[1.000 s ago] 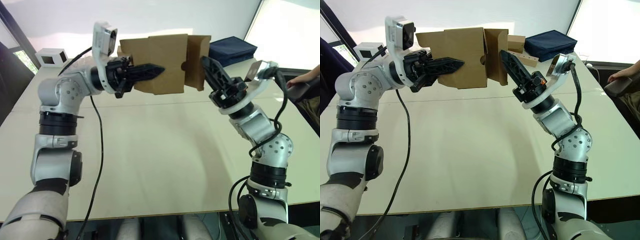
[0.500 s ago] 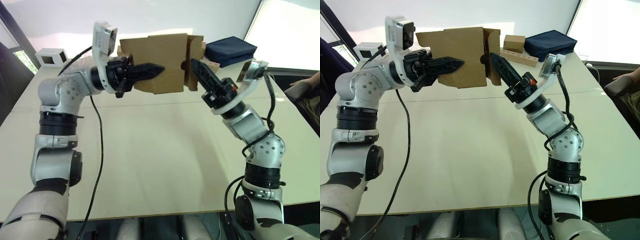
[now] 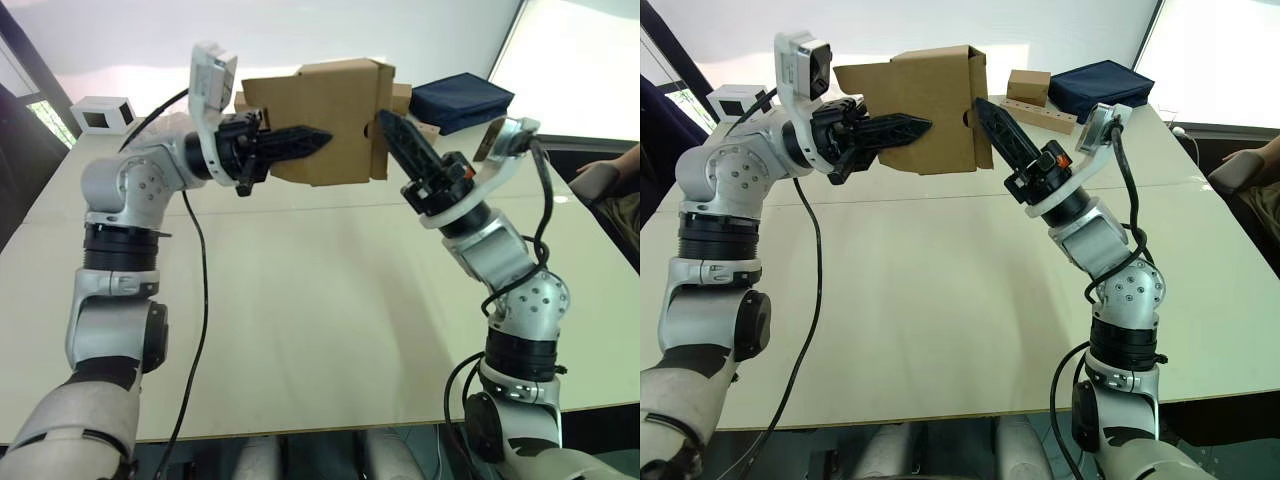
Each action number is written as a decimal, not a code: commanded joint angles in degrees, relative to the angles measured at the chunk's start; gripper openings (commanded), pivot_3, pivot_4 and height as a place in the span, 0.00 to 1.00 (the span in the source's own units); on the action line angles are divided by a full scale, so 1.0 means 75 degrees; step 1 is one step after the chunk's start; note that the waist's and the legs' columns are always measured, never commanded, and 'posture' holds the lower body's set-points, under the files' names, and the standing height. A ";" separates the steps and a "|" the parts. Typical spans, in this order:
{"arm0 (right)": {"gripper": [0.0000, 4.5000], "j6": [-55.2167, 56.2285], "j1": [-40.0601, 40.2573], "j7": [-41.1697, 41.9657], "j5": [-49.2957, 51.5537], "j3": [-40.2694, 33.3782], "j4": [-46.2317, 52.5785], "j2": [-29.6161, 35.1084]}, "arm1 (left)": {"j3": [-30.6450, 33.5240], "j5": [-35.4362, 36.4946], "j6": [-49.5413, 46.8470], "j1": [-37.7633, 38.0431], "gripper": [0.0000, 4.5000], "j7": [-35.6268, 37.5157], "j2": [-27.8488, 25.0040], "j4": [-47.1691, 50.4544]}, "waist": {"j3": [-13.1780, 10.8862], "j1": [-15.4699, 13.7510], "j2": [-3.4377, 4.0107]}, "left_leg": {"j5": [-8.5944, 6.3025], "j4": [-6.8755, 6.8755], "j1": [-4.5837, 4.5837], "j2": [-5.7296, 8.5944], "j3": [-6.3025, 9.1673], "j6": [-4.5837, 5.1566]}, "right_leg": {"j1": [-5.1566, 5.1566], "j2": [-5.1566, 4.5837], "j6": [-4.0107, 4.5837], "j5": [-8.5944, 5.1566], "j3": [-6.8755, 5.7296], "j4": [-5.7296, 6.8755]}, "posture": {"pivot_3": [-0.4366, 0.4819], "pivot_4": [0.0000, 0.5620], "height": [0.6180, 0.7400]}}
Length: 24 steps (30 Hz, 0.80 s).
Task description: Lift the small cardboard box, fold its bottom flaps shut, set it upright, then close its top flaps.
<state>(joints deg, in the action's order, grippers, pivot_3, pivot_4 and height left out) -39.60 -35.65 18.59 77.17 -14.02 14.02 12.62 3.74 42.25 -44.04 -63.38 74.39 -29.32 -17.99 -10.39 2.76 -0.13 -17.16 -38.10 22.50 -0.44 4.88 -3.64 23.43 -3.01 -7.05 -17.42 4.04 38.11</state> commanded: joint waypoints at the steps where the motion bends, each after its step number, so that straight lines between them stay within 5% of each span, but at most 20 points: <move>1: 0.40 -0.0086 0.0064 0.0014 0.0446 0.0194 0.0544 -0.0216 | 0.0160 -0.0005 0.0108 -0.0144 0.00 -0.0032 0.0023 0.0020 | 0.0000 0.0001 0.0000 | 0.0000 0.0000 0.0000 0.0000 0.0001 0.0000 | 0.0000 0.0000 0.0000 0.0000 0.0000 0.0000 | 0.48 0.27 1.00; 17: 0.40 0.0181 0.0279 -0.0290 0.0292 0.0588 0.0661 -0.0881 | 0.0181 0.0028 0.0091 -0.0135 0.00 0.0012 0.0075 0.0007 | 0.0000 0.0035 0.0001 | 0.0001 0.0002 0.0000 0.0000 0.0002 -0.0001 | 0.0001 0.0001 0.0000 0.0000 0.0000 0.0000 | 0.48 0.27 1.00; 24: 0.40 0.0018 0.0527 -0.0201 0.0464 0.0342 0.0756 -0.0375 | 0.0254 0.0102 -0.0025 -0.0135 0.00 0.0081 -0.0014 0.0082 | 0.0000 0.0073 0.0001 | 0.0001 0.0003 0.0000 0.0000 0.0002 -0.0001 | 0.0001 0.0001 0.0000 0.0000 0.0000 0.0000 | 0.48 0.27 1.00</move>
<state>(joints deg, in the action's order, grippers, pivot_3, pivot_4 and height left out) -37.96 -31.65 16.15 79.10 -11.82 16.79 8.31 4.16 41.97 -44.27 -63.38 74.74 -29.08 -19.07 -10.40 3.30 -0.13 -17.15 -38.08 22.50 -0.43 4.90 -3.65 23.43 -3.01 -7.05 -17.42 4.04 38.12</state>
